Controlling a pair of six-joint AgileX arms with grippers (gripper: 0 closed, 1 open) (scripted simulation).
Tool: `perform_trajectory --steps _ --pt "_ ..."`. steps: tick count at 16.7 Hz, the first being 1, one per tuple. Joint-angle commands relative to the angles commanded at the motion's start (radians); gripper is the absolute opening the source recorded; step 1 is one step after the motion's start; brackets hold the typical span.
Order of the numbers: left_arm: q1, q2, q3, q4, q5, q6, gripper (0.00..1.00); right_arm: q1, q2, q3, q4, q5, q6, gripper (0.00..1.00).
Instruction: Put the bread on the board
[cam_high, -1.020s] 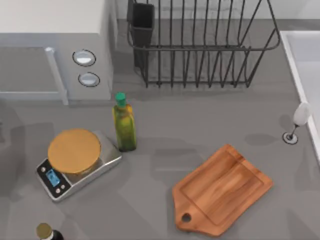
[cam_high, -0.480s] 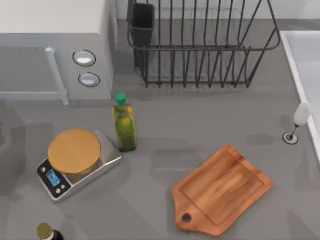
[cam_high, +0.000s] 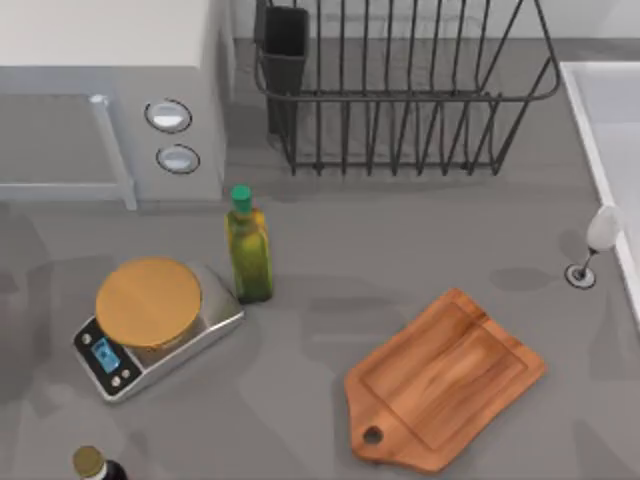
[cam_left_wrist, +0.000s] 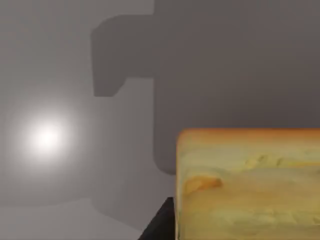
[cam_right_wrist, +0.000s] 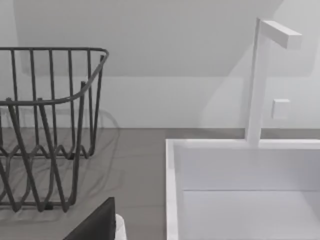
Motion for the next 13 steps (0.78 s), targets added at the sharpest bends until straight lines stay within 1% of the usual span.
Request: perform_trajectory --steps 4,6,9,13 --pt "0.014 -0.102 0.03 -0.099 0.052 -0.008 0.0 0.0 0.0 0.0 0.0 0.0 0.0 1.0" --pt "0.011 -0.137 0.078 -0.161 0.058 0.001 0.0 0.0 0.0 0.0 0.0 0.0 0.0 1.0" --pt "-0.006 -0.148 0.173 -0.237 0.034 0.02 0.0 0.0 0.0 0.0 0.0 0.0 0.0 1.0" --pt "-0.02 -0.084 0.26 -0.318 -0.026 0.023 0.0 0.0 0.0 0.0 0.0 0.0 0.0 1.0"
